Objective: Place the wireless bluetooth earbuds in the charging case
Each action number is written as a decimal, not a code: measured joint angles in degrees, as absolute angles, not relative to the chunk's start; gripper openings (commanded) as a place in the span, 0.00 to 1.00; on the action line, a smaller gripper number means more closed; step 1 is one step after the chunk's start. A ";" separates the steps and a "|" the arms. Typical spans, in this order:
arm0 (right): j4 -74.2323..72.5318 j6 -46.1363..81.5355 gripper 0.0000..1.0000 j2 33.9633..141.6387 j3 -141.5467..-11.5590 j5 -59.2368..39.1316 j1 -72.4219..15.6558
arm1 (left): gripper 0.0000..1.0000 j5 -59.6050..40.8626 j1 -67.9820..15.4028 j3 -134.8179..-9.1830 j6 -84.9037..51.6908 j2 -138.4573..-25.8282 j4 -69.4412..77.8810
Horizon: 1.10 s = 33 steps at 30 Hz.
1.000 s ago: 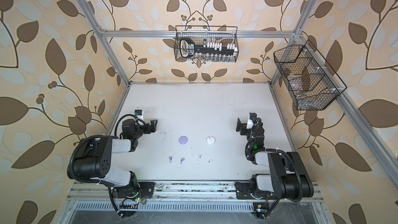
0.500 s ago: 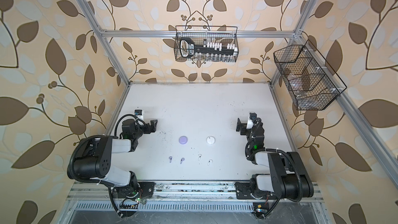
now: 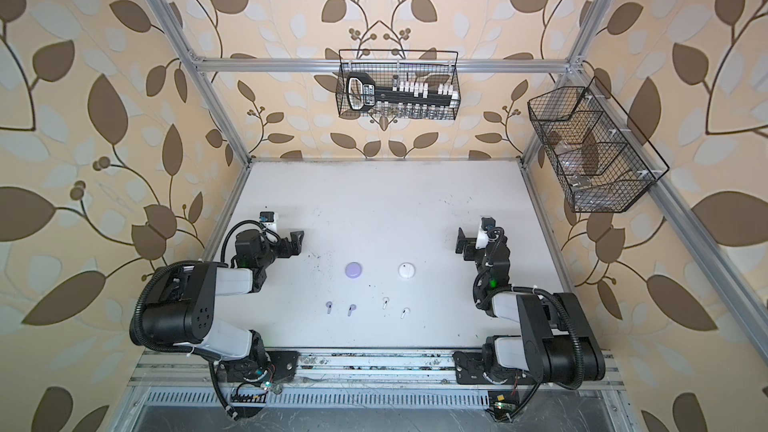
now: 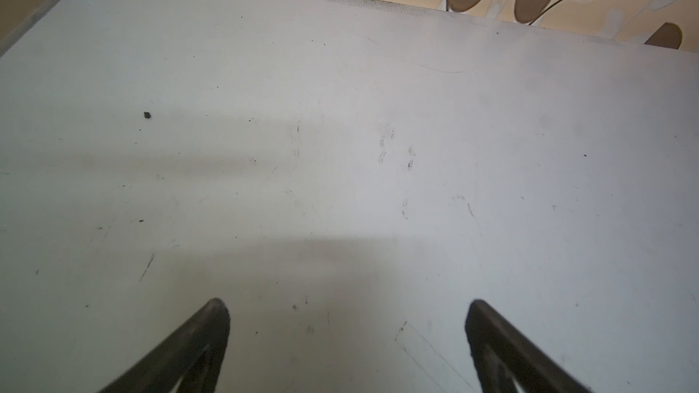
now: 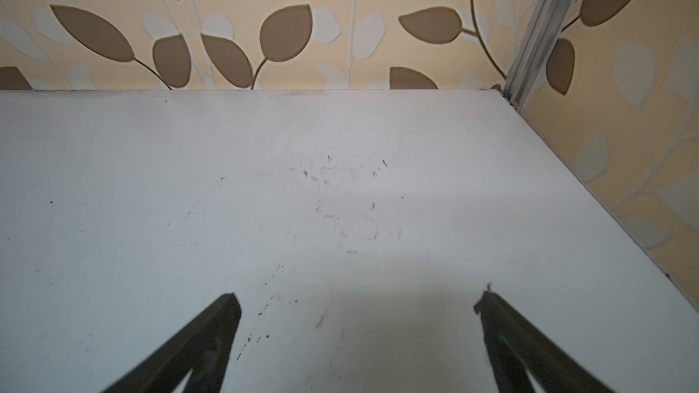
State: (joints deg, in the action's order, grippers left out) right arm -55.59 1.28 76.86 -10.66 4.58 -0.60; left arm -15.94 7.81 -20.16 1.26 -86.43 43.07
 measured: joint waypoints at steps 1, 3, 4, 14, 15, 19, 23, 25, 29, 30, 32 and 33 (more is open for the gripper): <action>-55.59 1.28 1.00 76.86 -10.66 4.47 -0.56 | 0.99 -15.94 7.81 -20.16 1.26 -86.43 43.07; -55.59 1.28 1.00 76.86 -10.66 4.43 -0.49 | 0.99 -15.94 7.81 -20.16 1.26 -86.43 43.07; -55.59 1.28 1.00 76.86 -10.66 4.40 -0.45 | 0.99 -15.94 7.81 -20.16 1.26 -86.43 43.07; -55.59 1.28 1.00 76.86 -10.66 4.23 -0.21 | 0.99 -15.94 7.81 -20.16 1.26 -86.43 43.07; -55.59 1.28 1.00 76.86 -10.66 4.21 -0.21 | 0.99 -15.94 7.81 -20.16 1.26 -86.43 43.07; -55.57 1.30 1.00 76.86 -10.66 4.27 -0.21 | 0.99 -15.94 7.81 -20.16 1.26 -86.43 43.07; -52.93 1.58 1.00 75.29 -11.05 5.56 -0.36 | 0.99 -15.90 7.81 -21.04 1.26 -85.14 39.66; -49.43 2.24 1.00 72.66 -12.10 7.11 -0.36 | 0.99 -15.44 7.81 -22.85 1.15 -83.15 35.77; -39.79 4.56 1.00 67.88 -17.39 11.09 -0.45 | 0.99 -14.41 7.81 -27.00 1.04 -79.02 29.30; -37.12 5.45 1.00 66.85 -19.09 12.10 -0.56 | 0.99 -14.35 7.81 -28.27 1.02 -78.06 27.27; -31.81 7.92 1.00 65.04 -22.17 14.28 -0.89 | 0.99 -14.31 7.81 -30.76 0.99 -76.42 22.92; -28.40 9.69 1.00 64.12 -23.92 15.70 -1.10 | 0.99 -14.31 7.79 -32.14 0.95 -75.81 20.49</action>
